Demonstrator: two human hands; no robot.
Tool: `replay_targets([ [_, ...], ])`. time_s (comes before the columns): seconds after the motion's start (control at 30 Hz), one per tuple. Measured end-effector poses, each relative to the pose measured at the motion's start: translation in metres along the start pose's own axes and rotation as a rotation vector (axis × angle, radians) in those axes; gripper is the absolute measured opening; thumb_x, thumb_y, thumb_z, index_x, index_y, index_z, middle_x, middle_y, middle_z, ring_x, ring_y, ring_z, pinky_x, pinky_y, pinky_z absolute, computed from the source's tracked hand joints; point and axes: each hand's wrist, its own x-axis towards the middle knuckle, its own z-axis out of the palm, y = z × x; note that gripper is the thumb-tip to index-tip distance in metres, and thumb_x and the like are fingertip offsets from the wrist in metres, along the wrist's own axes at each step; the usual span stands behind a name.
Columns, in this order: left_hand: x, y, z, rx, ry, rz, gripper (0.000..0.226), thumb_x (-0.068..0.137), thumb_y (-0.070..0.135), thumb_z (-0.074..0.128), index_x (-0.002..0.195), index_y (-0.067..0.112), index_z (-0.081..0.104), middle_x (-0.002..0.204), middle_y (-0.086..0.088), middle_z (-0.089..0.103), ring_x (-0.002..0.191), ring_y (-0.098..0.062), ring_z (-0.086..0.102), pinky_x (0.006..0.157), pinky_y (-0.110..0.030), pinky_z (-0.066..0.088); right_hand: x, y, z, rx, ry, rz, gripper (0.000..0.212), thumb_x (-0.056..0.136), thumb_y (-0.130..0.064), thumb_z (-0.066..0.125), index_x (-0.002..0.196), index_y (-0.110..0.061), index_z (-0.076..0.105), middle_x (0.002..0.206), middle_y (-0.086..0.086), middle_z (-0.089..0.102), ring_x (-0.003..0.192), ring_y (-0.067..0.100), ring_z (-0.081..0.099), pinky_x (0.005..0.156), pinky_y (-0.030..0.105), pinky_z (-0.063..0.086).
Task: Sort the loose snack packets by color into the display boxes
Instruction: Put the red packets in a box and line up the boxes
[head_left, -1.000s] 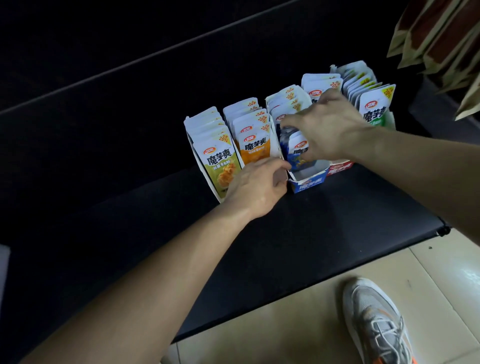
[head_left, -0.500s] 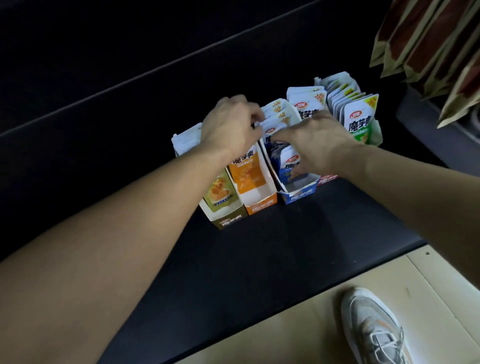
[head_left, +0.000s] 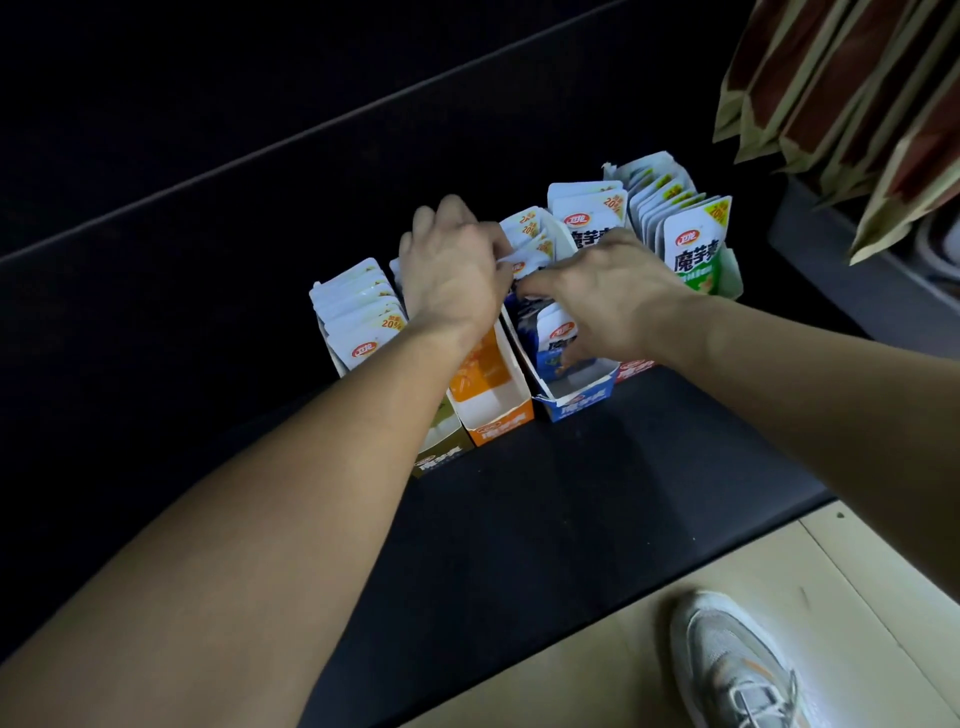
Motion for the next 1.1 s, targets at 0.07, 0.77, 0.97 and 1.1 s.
replay_targets([
  [0.07, 0.000, -0.003, 0.000, -0.091, 0.041, 0.018, 0.016, 0.089, 0.032, 0.068, 0.100, 0.024, 0.074, 0.115, 0.000, 0.058, 0.106, -0.027, 0.050, 0.084, -0.038, 0.045, 0.002, 0.001, 0.001, -0.013, -0.008, -0.001, 0.077, 0.073, -0.053, 0.081, 0.138, -0.036, 0.043, 0.118, -0.005, 0.068, 0.106, 0.026, 0.064, 0.102, 0.043, 0.035],
  [0.77, 0.013, -0.016, -0.012, -0.285, -0.036, -0.084, 0.012, 0.092, 0.032, 0.068, 0.100, 0.029, 0.076, 0.093, 0.006, 0.074, 0.084, -0.015, 0.068, 0.081, -0.036, 0.057, 0.010, -0.010, 0.020, 0.076, 0.211, 0.110, 0.113, 0.074, -0.044, 0.072, 0.157, -0.010, 0.004, 0.162, 0.015, 0.012, 0.147, 0.036, 0.017, 0.115, 0.054, 0.025],
  [0.97, 0.011, -0.021, -0.019, -0.364, -0.090, -0.029, 0.020, 0.095, 0.025, 0.060, 0.111, 0.031, 0.071, 0.093, 0.012, 0.068, 0.088, -0.012, 0.067, 0.083, -0.032, 0.056, 0.028, -0.004, 0.013, 0.034, 0.082, 0.090, 0.120, 0.080, -0.054, 0.065, 0.156, -0.012, -0.018, 0.166, 0.013, -0.013, 0.154, 0.028, -0.005, 0.124, 0.050, 0.006],
  [1.1, 0.010, -0.024, -0.022, -0.353, -0.159, 0.034, 0.027, 0.095, 0.031, 0.061, 0.120, 0.029, 0.068, 0.104, 0.009, 0.058, 0.097, -0.014, 0.062, 0.084, -0.028, 0.051, 0.012, -0.011, 0.018, 0.014, 0.202, 0.109, 0.110, 0.084, -0.049, 0.066, 0.159, -0.010, -0.005, 0.166, 0.015, 0.005, 0.152, 0.032, 0.011, 0.121, 0.051, 0.018],
])
